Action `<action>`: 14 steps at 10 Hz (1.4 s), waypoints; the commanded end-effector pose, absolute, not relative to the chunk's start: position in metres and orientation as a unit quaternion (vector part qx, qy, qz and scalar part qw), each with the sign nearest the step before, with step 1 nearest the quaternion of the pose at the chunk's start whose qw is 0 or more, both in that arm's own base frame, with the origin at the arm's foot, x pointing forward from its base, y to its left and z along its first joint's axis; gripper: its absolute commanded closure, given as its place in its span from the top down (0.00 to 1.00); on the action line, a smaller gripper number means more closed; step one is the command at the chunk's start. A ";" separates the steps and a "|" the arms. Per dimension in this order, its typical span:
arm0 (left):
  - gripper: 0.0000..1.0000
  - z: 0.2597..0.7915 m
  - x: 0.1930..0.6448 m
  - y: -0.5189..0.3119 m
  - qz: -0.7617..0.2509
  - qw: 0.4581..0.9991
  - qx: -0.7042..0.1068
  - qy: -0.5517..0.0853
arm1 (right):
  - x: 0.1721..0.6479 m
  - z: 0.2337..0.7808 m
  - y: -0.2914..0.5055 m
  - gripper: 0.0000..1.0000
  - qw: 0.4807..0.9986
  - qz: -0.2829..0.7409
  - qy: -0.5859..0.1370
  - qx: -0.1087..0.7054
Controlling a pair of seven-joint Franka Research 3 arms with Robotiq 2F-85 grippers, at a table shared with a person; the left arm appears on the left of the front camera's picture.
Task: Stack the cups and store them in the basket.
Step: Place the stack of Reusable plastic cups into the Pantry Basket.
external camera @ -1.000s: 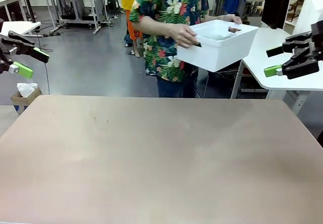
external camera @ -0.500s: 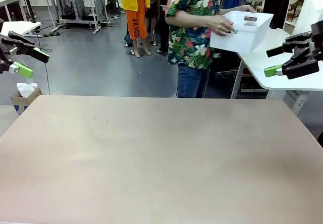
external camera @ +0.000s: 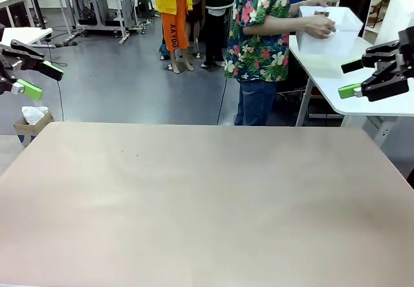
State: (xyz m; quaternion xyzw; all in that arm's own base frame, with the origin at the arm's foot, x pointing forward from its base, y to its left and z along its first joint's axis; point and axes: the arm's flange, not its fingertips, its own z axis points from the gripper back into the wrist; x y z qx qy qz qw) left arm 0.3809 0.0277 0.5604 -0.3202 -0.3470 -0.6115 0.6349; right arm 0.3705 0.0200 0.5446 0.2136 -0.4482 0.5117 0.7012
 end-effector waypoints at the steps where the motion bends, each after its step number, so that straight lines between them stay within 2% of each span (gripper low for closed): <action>1: 1.00 0.563 0.380 0.026 -0.605 0.635 -0.327 -0.351 | 0.372 0.545 0.022 1.00 0.700 0.504 -0.454 0.222; 14: 1.00 0.563 0.380 0.026 -0.605 0.635 -0.327 -0.351 | 0.372 0.545 0.022 1.00 0.700 0.504 -0.454 0.222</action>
